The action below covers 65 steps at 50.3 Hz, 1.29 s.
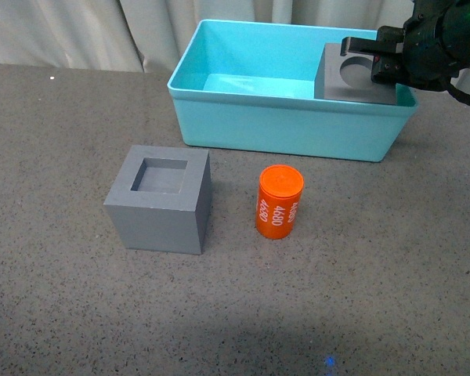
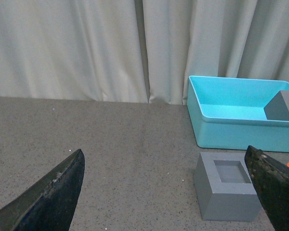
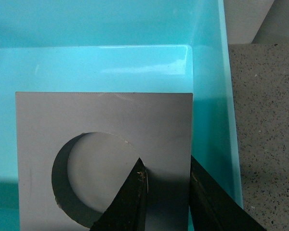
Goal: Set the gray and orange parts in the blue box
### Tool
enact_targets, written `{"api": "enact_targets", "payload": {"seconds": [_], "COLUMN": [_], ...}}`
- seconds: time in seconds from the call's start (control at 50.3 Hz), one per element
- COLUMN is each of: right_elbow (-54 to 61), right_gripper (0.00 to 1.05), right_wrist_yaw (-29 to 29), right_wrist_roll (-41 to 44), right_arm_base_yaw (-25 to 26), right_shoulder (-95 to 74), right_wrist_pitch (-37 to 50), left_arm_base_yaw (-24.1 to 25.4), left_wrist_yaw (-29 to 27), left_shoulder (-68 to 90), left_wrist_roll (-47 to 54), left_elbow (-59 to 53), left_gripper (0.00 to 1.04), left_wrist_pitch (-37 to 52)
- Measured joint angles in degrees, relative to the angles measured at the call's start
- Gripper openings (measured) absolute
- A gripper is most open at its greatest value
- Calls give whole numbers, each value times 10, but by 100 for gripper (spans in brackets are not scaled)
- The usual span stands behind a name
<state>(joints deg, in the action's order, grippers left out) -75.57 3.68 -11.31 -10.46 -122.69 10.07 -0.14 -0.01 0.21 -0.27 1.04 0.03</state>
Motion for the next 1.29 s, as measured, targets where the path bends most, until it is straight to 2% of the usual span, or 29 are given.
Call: {"api": "enact_targets", "payload": {"seconds": [0.378,0.557,0.776,0.955,1.293], "right_elbow": [-22,-5,117,276,483], "right_gripper": [18,52,96,95,95], "right_wrist_yaw": [-7,4,8,26,97], "right_wrist_roll": [6,18,69,114,140], "right_arm_base_yaw": [2,0,-1,-1,-7], "right_shoulder": [-25,-10,98,257,469], "right_wrist_pitch": [-16,30,162,247,260], "left_arm_base_yaw": [0,0,0,0,0], "left_wrist_yaw": [0,0,0,0,0], "left_shoulder": [0,0,0,0,0], "left_wrist_roll": [0,0,0,0,0], "left_elbow": [0,0,0,0,0], "left_gripper": [98,98,98,98,98], "left_wrist_pitch": [0,0,0,0,0]}}
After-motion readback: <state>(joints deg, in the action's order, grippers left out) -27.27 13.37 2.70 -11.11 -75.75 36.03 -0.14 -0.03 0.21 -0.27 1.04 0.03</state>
